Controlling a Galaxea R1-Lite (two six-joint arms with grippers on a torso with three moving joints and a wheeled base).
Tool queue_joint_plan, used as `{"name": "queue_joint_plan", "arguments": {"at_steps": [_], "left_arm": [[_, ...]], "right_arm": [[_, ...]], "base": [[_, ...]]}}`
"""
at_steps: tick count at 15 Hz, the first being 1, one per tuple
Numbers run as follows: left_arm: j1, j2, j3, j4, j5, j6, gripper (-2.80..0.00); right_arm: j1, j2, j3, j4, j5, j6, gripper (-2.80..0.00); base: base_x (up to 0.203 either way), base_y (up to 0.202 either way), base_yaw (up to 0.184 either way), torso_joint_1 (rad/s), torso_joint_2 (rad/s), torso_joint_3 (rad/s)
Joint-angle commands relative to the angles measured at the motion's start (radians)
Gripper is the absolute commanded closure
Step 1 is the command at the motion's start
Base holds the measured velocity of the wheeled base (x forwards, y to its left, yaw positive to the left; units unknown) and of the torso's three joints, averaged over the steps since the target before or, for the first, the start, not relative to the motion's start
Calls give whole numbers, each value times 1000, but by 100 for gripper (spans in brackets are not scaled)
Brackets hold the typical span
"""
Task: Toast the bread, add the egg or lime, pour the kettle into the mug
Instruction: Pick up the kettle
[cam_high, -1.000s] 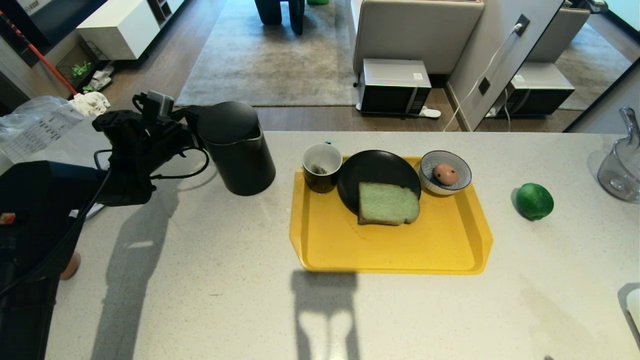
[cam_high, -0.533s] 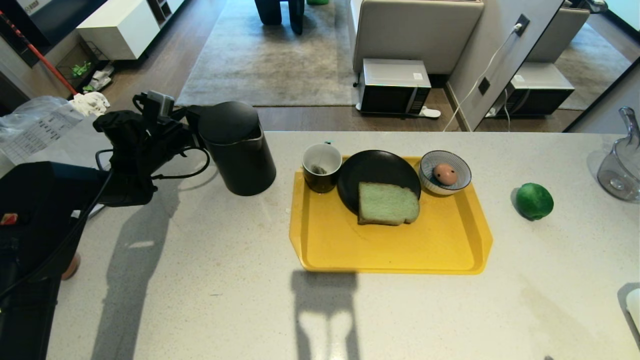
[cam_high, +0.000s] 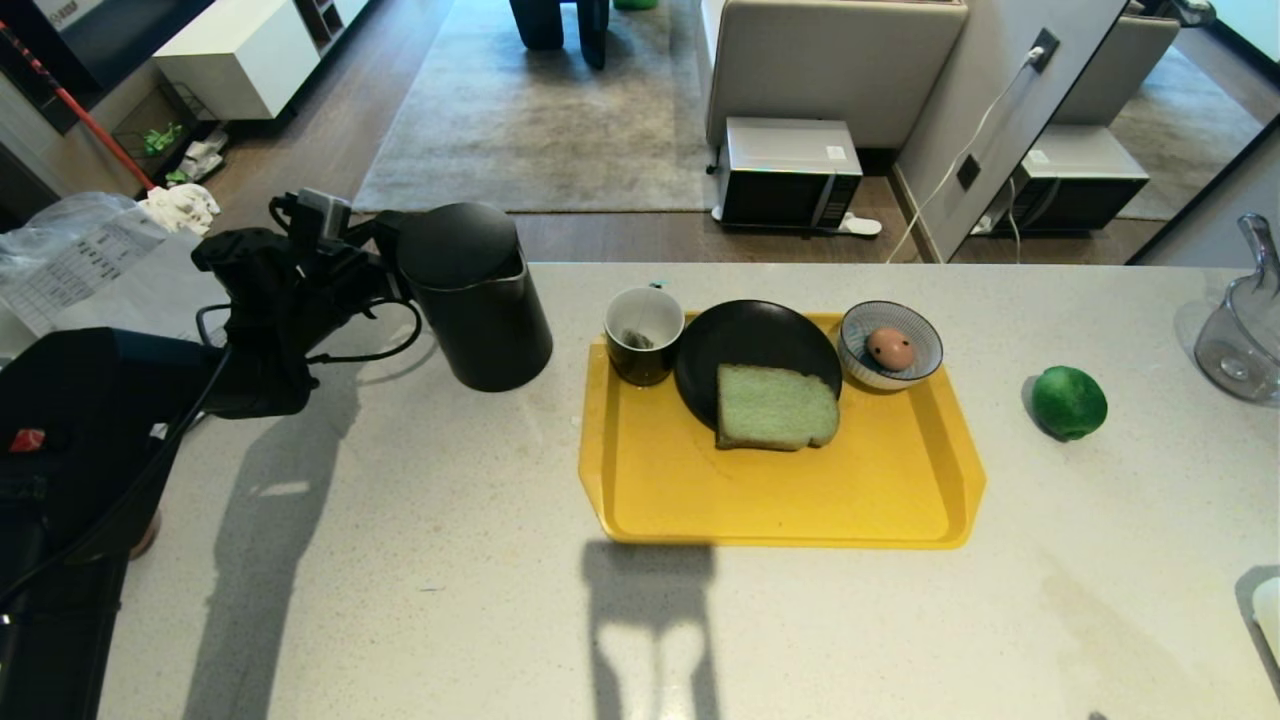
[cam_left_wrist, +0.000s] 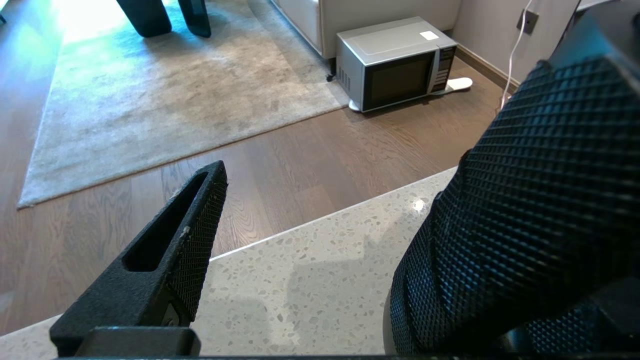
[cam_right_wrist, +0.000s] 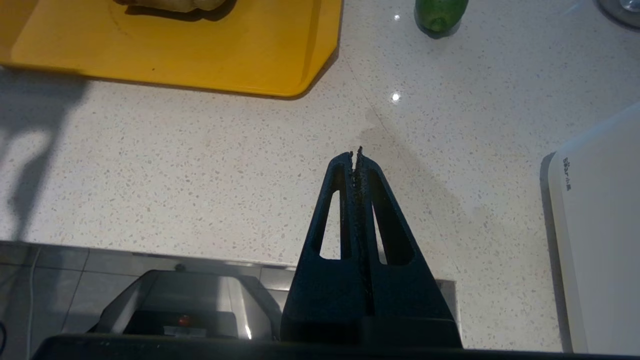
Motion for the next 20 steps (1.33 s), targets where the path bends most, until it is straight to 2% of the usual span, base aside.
{"name": "queue_joint_plan", "arguments": {"at_steps": [1,4,11,20], "left_arm": [[-8,3,0,-7,-3,-23,0],[-21,-2,-9,13,-3,-48,0],[-29,-9,-9,2,1,-45,0],[-50,-119,0,-33,0,-61,0]], "right_arm": [[0,0,0,0,1,0,0],[0,1,0,0,1,0,0],[0,0,0,0,1,0,0],[0,0,0,0,1,0,0]], "base": [[0,0,0,0,0,0],[0,0,0,0,0,0],[0,0,0,0,0,0],[0,0,0,0,0,0]]}}
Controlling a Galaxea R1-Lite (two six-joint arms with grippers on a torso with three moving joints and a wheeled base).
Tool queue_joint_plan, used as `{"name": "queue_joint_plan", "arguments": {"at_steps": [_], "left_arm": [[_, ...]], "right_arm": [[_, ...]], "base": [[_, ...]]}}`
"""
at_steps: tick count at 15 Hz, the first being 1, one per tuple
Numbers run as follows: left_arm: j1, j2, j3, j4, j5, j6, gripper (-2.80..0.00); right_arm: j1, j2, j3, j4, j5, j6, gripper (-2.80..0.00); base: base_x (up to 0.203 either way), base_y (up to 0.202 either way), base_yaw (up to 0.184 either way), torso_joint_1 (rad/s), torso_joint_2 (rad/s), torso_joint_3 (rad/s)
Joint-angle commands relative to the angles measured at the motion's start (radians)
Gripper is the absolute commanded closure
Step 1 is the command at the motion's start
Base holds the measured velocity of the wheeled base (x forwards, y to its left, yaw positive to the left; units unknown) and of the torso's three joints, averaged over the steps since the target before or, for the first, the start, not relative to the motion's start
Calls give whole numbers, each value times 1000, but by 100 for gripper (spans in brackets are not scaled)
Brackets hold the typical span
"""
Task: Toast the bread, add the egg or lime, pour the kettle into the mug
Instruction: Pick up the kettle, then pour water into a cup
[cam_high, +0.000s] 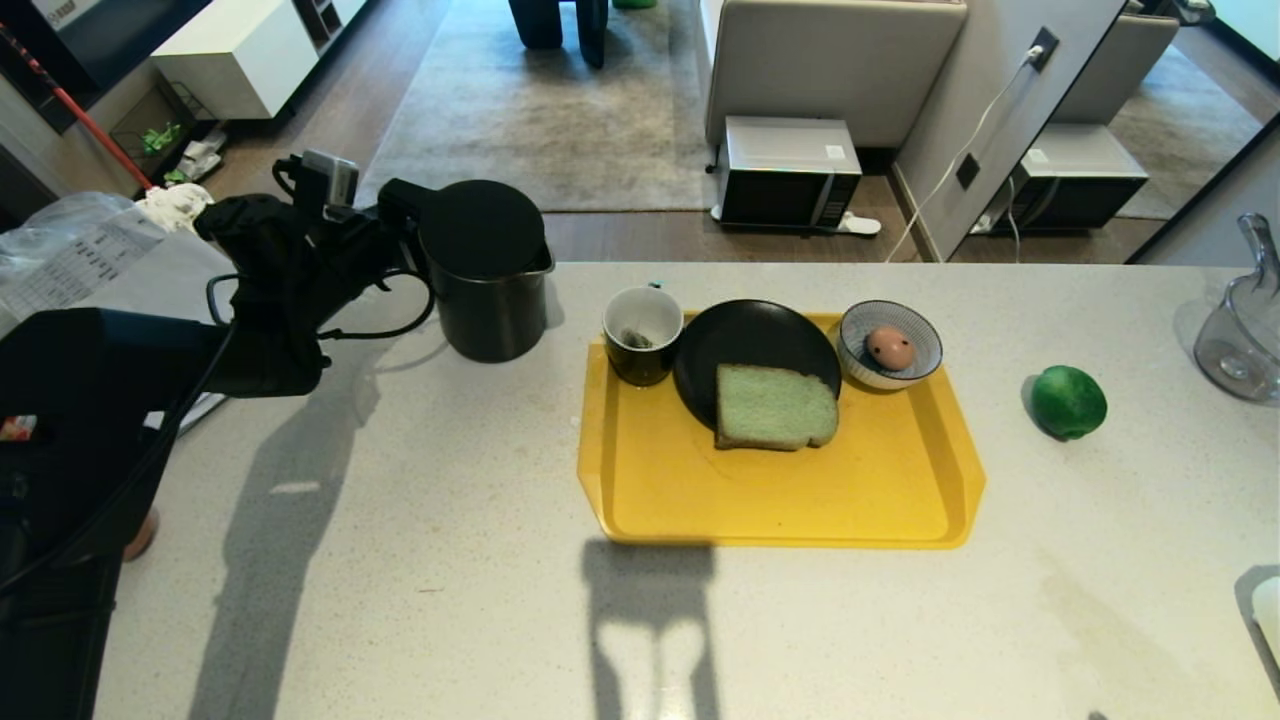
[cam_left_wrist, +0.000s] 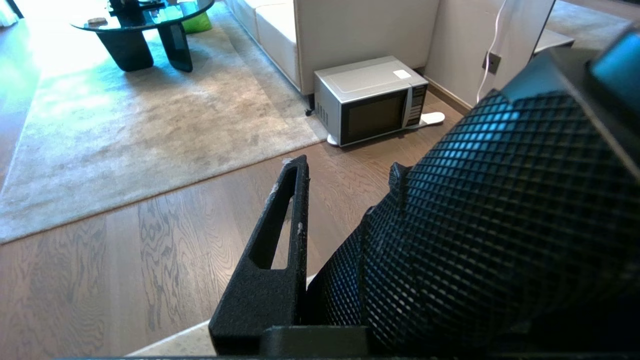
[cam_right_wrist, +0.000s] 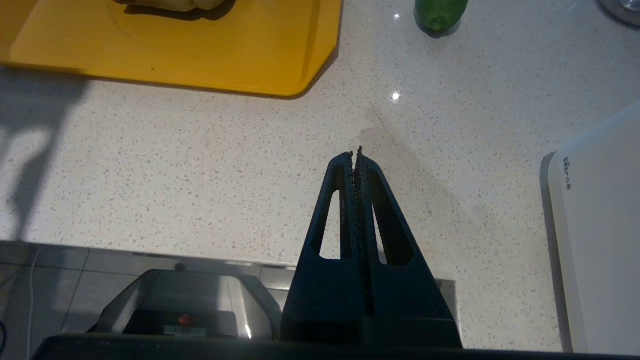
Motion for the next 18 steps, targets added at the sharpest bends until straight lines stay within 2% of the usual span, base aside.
{"name": "queue_joint_plan", "arguments": {"at_steps": [1,6,11,16,18], "left_arm": [[-4,-64,5,-11,-4,-19,0],[-28,-173,51,-8,-1,-51,0],[-80,-300,56,14,60,-58,0],[-108,-474,56,239,77,-57,0],[-109,-491,57,278,82,-53,0]], "right_arm": [[0,0,0,0,0,-1,0],[0,1,0,0,0,-1,0],[0,0,0,0,0,-1,0],[0,0,0,0,0,-1,0],[0,0,0,0,0,-1,0]], "base": [[0,0,0,0,0,0],[0,0,0,0,0,0],[0,0,0,0,0,0],[0,0,0,0,0,0],[0,0,0,0,0,0]]}}
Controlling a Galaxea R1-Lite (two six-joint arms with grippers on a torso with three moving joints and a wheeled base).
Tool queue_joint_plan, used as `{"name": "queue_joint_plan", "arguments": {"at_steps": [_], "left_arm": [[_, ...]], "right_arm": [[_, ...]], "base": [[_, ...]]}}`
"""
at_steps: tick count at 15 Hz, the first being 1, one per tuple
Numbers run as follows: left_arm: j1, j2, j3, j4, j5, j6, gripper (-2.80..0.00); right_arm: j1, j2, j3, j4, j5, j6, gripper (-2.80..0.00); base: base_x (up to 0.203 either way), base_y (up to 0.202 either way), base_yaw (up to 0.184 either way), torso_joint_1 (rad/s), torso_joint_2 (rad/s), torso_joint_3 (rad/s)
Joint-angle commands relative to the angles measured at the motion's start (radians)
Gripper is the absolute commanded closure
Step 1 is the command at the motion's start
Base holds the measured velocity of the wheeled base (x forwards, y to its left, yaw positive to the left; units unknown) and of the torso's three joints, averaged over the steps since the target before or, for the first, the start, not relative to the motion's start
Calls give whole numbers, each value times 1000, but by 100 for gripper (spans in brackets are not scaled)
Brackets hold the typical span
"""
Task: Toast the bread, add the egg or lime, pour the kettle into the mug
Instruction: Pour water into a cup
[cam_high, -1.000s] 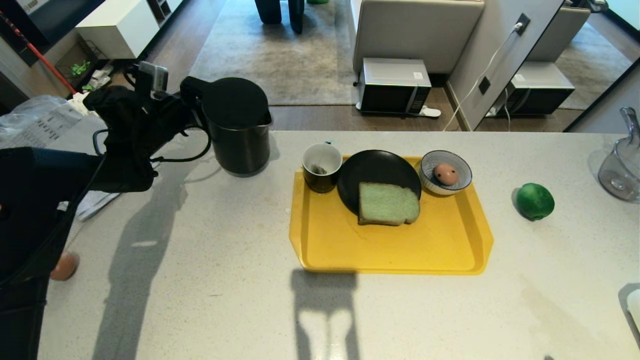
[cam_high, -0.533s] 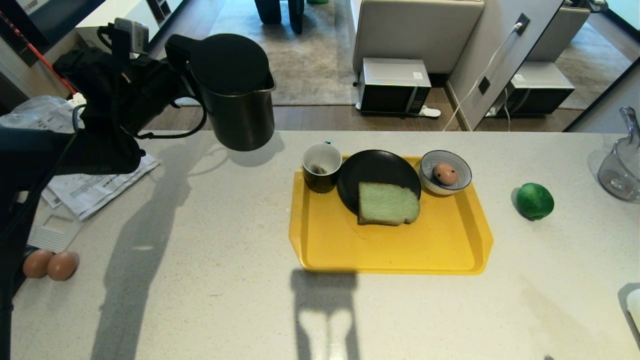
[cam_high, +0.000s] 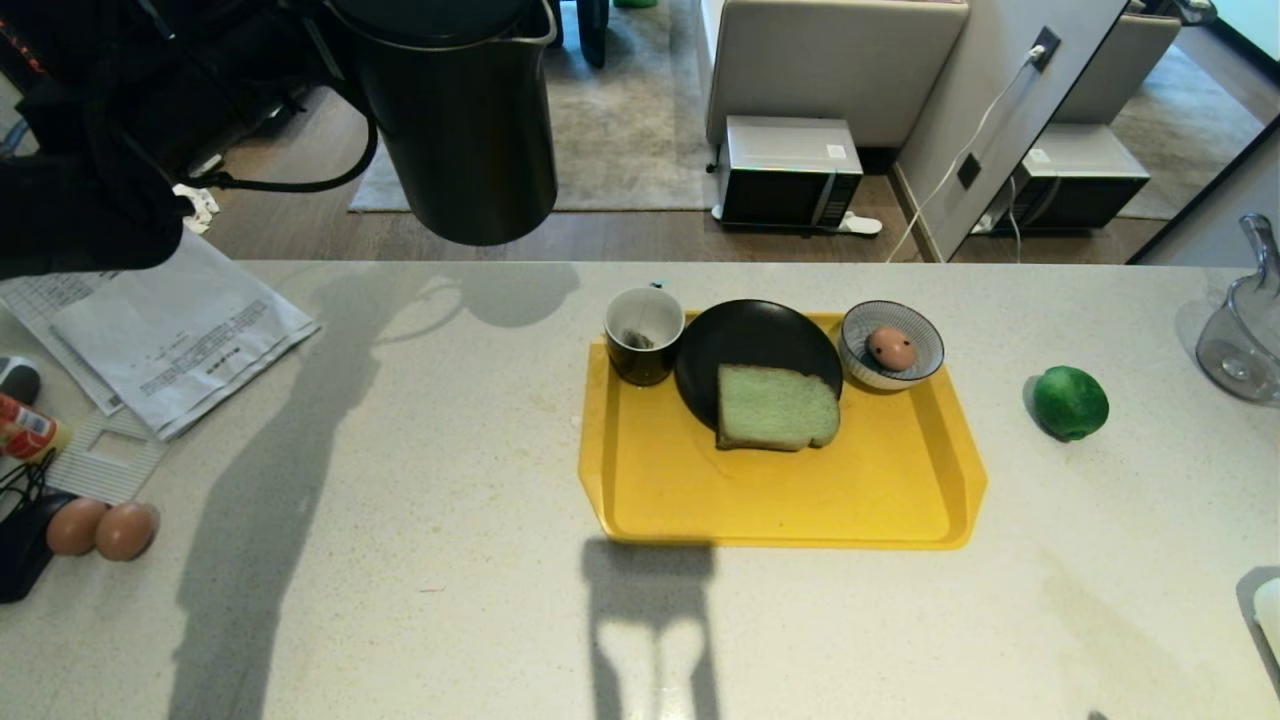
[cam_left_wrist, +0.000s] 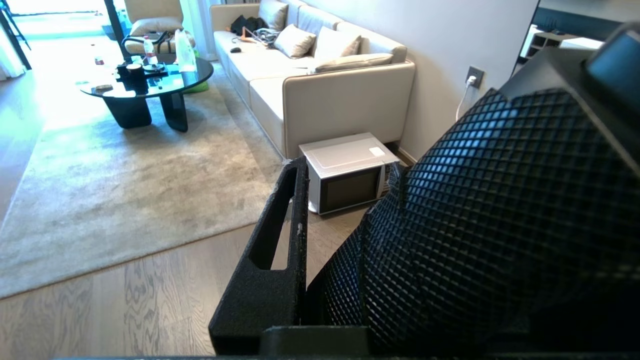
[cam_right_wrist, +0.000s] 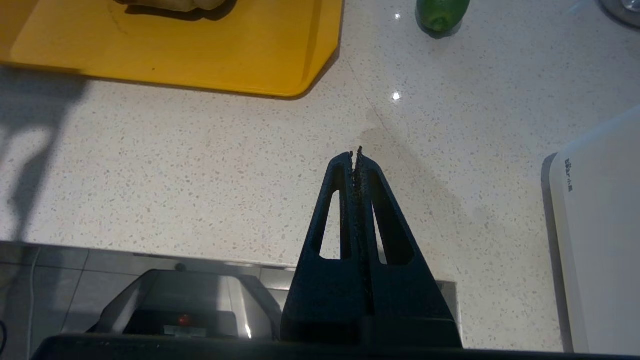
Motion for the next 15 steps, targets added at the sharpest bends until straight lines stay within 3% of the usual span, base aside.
{"name": "queue_joint_plan", "arguments": {"at_steps": [1,8,15], "left_arm": [[-2,-49,0,14,2,4,0],[2,-153,85,46,32,7,0],[1,-183,88,51,81,7,0]], "right_arm": [[0,0,0,0,1,0,0],[0,0,0,0,1,0,0],[-1,0,1,0,0,-13,0]], "base": [[0,0,0,0,0,0],[0,0,0,0,0,0],[0,0,0,0,0,0]]}}
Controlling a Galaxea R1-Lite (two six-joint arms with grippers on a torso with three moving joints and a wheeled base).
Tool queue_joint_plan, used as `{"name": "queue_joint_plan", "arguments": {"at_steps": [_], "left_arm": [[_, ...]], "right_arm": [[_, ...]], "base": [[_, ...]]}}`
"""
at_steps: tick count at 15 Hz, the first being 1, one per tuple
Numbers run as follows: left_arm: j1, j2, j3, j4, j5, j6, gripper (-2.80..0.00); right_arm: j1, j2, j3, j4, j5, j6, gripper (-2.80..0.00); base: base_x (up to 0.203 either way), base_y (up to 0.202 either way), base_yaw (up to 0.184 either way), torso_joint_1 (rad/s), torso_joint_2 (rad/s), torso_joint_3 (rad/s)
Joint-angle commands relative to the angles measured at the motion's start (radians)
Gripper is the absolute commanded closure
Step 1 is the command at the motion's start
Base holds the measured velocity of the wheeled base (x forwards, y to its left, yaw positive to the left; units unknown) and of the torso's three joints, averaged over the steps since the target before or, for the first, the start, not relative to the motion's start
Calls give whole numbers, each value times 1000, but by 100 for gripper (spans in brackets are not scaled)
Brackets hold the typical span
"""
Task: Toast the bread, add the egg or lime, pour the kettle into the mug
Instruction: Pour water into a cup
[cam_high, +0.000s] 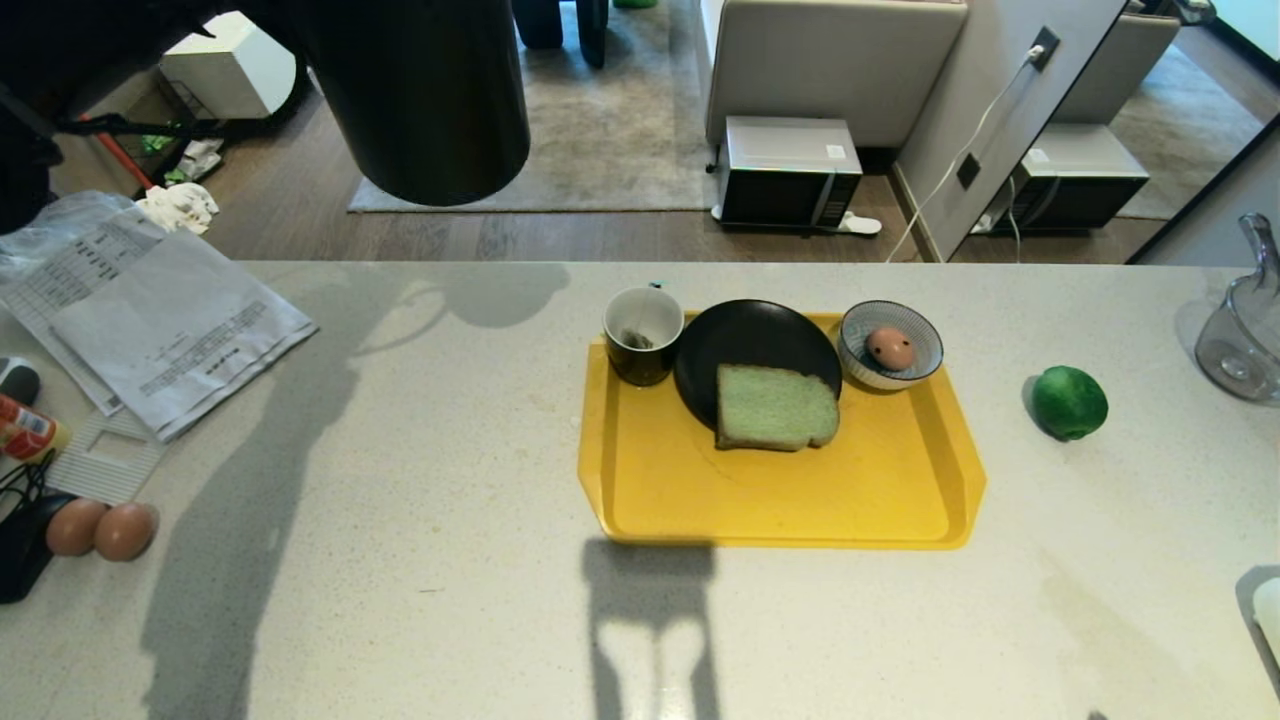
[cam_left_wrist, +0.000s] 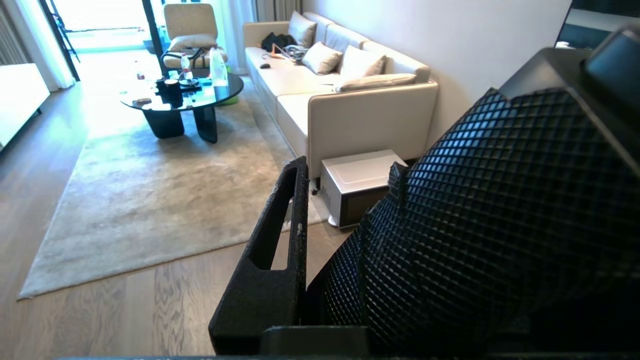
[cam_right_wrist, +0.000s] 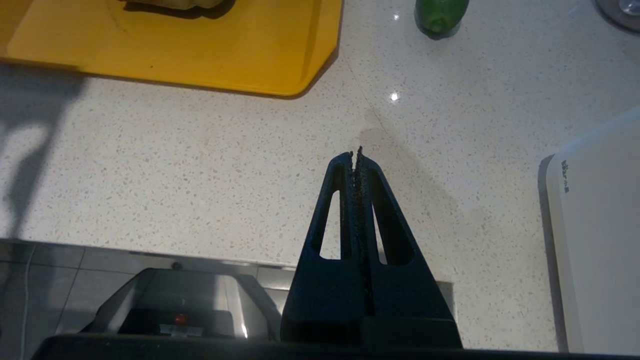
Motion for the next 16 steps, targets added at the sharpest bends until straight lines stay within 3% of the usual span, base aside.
{"name": "queue_joint_plan", "arguments": {"at_steps": [1,16], "left_arm": [[-3,-12,0,-3,-1,1,0],[14,-13,2,-1,4,5,0]], "right_arm": [[0,0,0,0,-11,7,0],[0,0,2,-3,-22,23,0]], "base": [[0,0,0,0,0,0],[0,0,0,57,-105,-49]]}}
